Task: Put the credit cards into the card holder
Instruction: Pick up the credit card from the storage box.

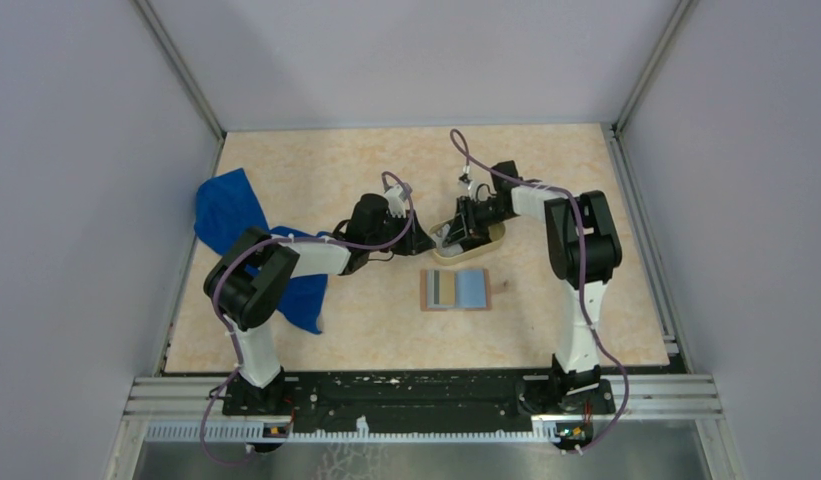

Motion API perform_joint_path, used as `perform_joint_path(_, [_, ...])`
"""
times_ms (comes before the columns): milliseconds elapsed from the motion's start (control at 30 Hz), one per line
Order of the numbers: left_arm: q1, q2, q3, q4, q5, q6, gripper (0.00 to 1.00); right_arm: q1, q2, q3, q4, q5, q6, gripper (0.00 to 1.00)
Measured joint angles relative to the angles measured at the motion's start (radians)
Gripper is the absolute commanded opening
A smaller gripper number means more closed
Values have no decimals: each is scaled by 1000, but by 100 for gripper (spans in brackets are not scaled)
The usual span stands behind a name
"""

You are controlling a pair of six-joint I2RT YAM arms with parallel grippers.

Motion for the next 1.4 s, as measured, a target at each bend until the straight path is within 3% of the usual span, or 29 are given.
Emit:
perform_joint_path(767, [0,0,0,2,2,0,35,-100,-1,0,-3,-41,0,27])
perform_joint_path(900, [0,0,0,6,2,0,35,-113,-6,0,-3,-42,1,21])
perform_joint_path(1100, [0,0,0,8,2,0,35,-129,-22,0,-2,-42,7,0])
perform_joint_path(1267, [0,0,-2,16,2,0,38,-138,-53,-3,-2,-21,4,0])
perform_joint_path(1400, [7,-10,-45,79,16,0,50,-145,-117,-27,2,8,-13,0])
